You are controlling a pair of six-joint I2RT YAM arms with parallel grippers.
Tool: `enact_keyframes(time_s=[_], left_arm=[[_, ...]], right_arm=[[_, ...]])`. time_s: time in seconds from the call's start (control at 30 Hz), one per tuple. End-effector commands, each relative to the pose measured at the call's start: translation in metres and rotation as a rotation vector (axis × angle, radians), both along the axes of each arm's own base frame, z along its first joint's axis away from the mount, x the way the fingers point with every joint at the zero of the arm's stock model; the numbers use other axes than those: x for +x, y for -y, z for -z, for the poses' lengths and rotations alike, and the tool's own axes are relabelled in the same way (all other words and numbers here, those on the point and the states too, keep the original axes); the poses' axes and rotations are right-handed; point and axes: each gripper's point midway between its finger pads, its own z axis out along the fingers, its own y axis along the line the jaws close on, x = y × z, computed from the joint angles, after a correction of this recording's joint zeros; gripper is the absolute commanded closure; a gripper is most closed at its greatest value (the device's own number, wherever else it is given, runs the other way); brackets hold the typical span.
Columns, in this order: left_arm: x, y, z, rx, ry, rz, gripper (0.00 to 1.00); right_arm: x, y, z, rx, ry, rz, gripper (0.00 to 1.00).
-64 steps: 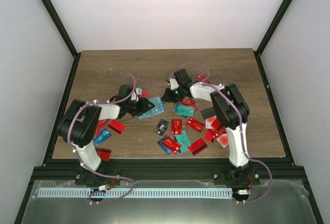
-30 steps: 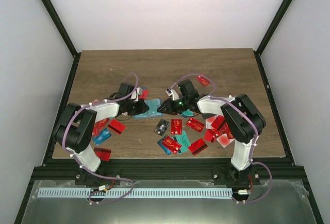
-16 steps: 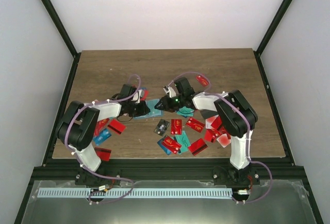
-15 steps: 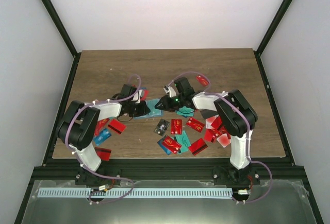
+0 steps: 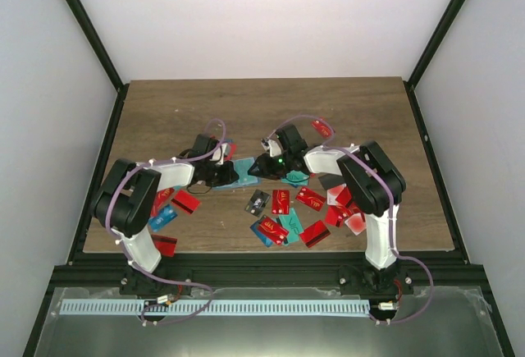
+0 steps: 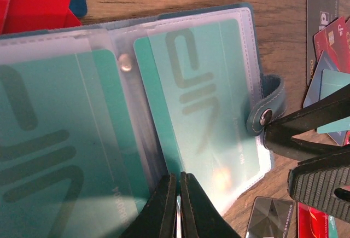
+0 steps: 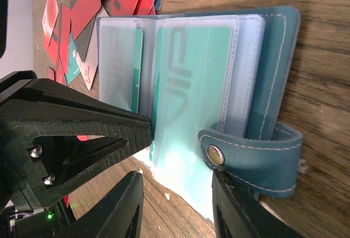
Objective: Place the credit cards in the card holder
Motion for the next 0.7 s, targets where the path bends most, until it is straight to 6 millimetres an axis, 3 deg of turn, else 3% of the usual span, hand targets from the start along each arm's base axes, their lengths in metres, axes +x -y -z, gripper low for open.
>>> enact_keyframes(time_s=[0.0,0.23,0.67], left_arm=[[0.0,0.001,0.008,0.023,-0.003,0.011,0.94],[0.0,0.001,0.007,0.024,-0.001,0.013,0.94],[-0.002,0.004,0.009,0.019,-0.005,0.02,0.95]], right_arm=[[0.003,-0.003,-0.001,-0.018,0.019,-0.008,0.62],[-0.006,0.003,-0.007,-0.016,0.024,-0.005,0.58],[0.002,-0.006,-0.002,0.009,0.007,-0.016,0.58]])
